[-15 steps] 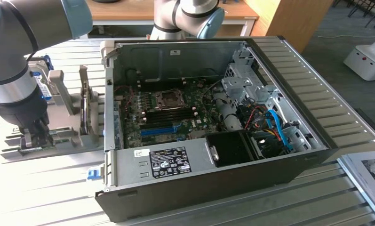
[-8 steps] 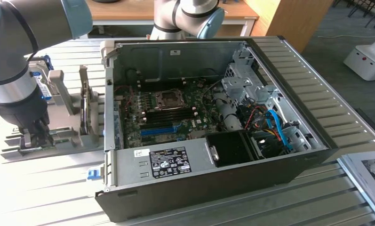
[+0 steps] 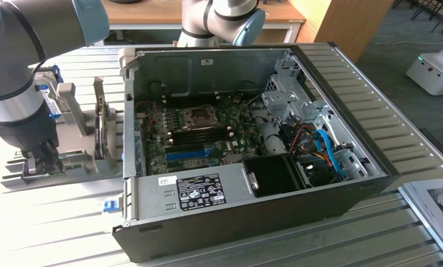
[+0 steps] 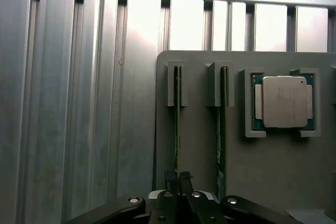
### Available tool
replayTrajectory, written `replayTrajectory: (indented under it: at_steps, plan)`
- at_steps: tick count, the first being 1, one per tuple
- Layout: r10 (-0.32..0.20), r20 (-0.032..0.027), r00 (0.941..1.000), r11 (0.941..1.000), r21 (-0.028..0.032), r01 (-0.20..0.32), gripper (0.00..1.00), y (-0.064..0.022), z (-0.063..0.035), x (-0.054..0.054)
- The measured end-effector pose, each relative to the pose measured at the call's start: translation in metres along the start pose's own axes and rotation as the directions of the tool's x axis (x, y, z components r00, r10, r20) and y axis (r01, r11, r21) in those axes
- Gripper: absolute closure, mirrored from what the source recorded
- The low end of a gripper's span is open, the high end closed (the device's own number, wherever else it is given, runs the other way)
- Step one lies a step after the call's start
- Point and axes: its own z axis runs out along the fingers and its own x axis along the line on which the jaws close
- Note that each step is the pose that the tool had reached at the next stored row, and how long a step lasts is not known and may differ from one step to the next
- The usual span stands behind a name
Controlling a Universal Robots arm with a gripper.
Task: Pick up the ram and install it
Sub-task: 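Pick up the ram and move it above insertion slot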
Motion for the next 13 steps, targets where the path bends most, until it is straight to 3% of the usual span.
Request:
replayTrajectory:
  at_steps: [13]
  plan:
    - [0.0,-0.0002,1.0,1.0,-0.0002,0.0,0.88,0.0007,-0.0164,0.0]
